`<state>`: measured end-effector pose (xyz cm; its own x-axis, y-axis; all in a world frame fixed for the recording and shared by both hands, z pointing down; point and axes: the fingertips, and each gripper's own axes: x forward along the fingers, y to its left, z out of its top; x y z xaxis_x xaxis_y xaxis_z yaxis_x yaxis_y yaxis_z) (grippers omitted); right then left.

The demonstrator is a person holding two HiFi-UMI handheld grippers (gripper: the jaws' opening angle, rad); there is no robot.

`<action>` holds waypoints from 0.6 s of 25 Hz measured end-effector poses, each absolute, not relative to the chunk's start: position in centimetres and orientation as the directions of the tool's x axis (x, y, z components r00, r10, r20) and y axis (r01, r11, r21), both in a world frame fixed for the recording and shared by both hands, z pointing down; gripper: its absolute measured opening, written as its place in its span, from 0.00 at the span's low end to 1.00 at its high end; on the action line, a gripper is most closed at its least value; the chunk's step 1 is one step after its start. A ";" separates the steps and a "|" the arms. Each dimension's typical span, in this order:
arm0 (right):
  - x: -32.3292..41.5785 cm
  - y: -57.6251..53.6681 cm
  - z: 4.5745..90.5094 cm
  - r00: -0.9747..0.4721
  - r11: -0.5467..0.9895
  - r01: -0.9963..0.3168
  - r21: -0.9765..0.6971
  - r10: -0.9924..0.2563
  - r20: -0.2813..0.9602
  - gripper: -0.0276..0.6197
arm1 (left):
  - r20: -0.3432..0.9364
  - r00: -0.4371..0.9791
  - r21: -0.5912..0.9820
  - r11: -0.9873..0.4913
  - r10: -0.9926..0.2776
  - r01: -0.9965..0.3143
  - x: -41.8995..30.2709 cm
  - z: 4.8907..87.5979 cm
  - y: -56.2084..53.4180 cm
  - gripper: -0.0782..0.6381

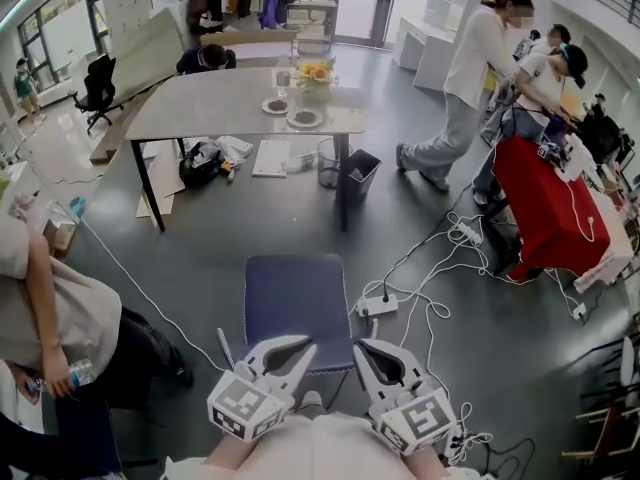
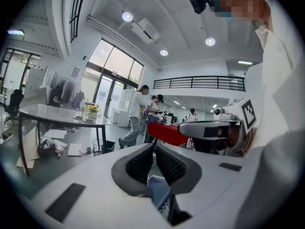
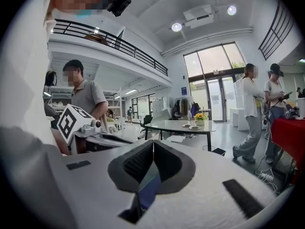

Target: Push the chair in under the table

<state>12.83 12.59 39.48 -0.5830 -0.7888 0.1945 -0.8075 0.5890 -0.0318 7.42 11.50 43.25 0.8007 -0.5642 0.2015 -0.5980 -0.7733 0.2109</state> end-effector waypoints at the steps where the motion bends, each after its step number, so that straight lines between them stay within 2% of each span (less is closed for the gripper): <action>1: 12.9 12.6 39.7 -0.593 0.599 -0.800 -0.036 -0.781 0.197 0.05 | 0.204 0.792 0.210 -0.765 -0.575 -0.609 7.4 43.3 11.5 0.15; 15: 10.7 12.3 40.9 -0.642 0.640 -0.763 -0.086 -0.736 0.214 0.05 | 0.251 0.757 0.205 -0.731 -0.604 -0.651 5.0 44.3 11.8 0.15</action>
